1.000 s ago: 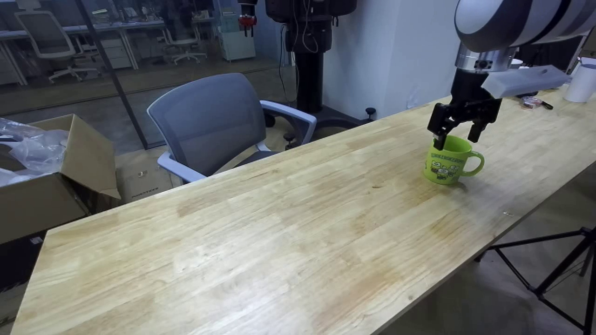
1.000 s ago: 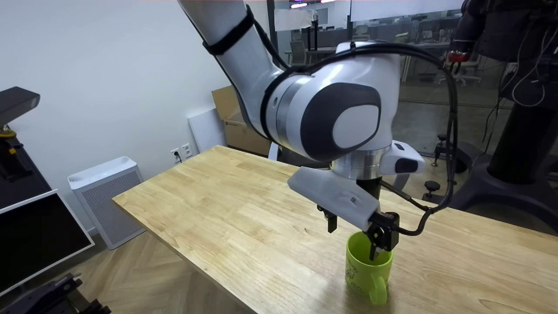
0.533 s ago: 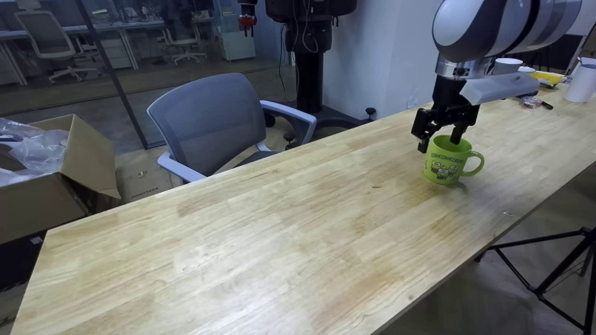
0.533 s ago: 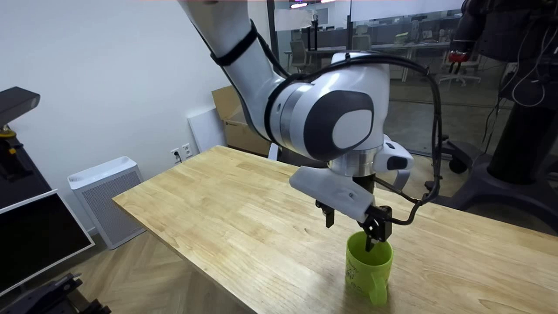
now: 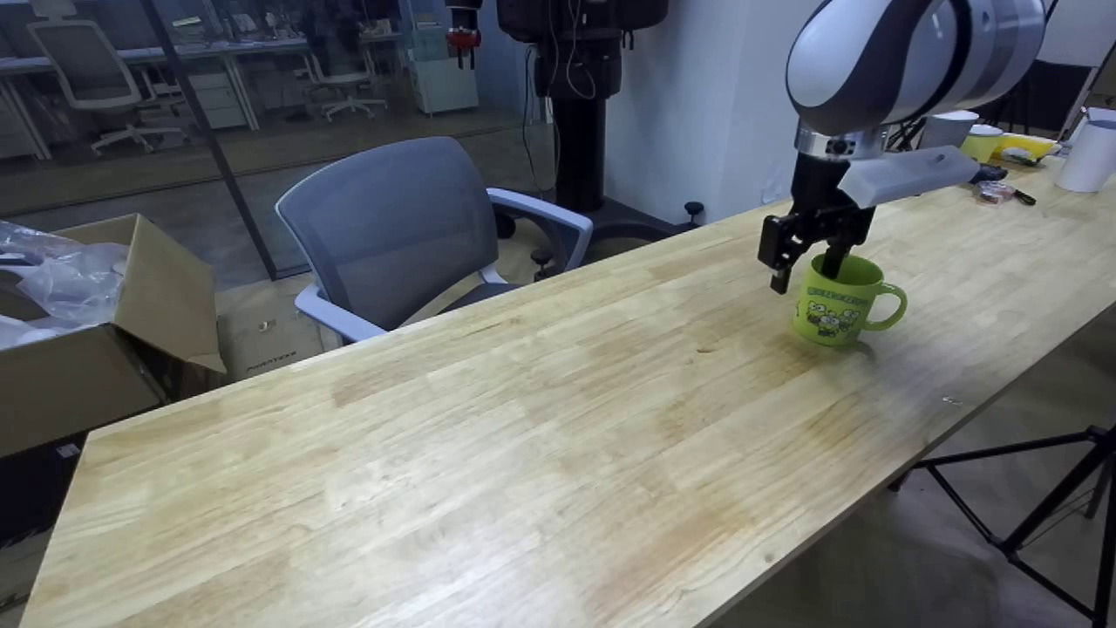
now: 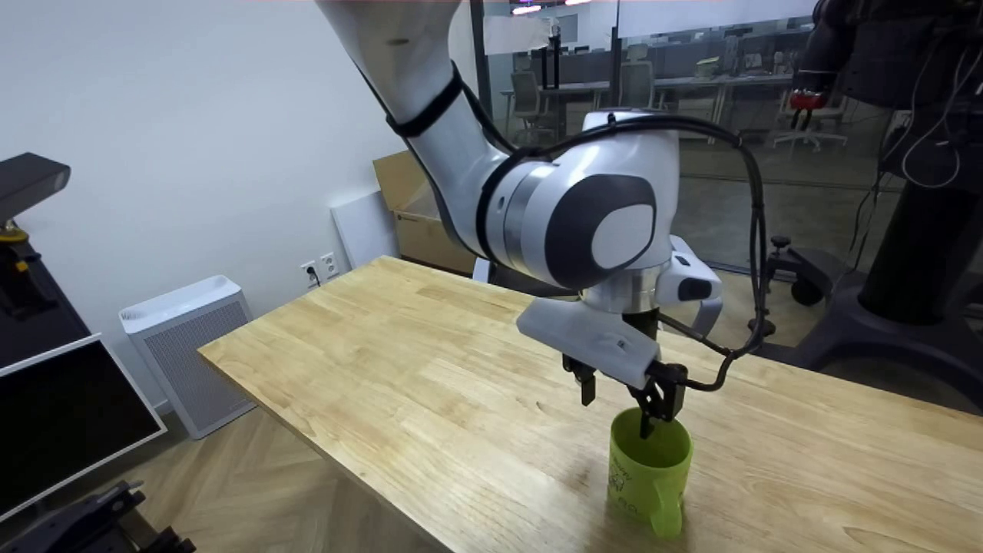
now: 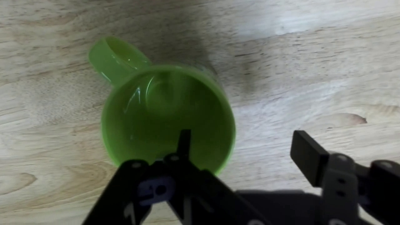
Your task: Move the green cup to the left
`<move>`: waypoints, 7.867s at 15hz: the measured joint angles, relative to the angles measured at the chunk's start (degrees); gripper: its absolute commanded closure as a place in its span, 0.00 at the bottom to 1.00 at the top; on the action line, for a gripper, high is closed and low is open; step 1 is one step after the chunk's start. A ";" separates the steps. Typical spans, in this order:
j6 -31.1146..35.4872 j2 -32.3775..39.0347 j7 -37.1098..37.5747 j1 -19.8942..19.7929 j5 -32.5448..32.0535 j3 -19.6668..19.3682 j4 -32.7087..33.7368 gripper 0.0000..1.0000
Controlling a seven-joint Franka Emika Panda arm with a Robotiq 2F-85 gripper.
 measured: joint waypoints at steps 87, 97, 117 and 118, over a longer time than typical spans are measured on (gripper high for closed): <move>-15.28 -6.48 19.95 12.00 -8.14 -0.68 -3.49 0.00; -9.31 -4.18 17.45 12.05 -10.08 -0.69 -5.71 0.00; -7.59 -7.53 6.65 11.31 -11.88 1.75 -6.03 0.00; -6.71 -7.38 4.98 10.66 -11.28 2.36 -6.13 0.00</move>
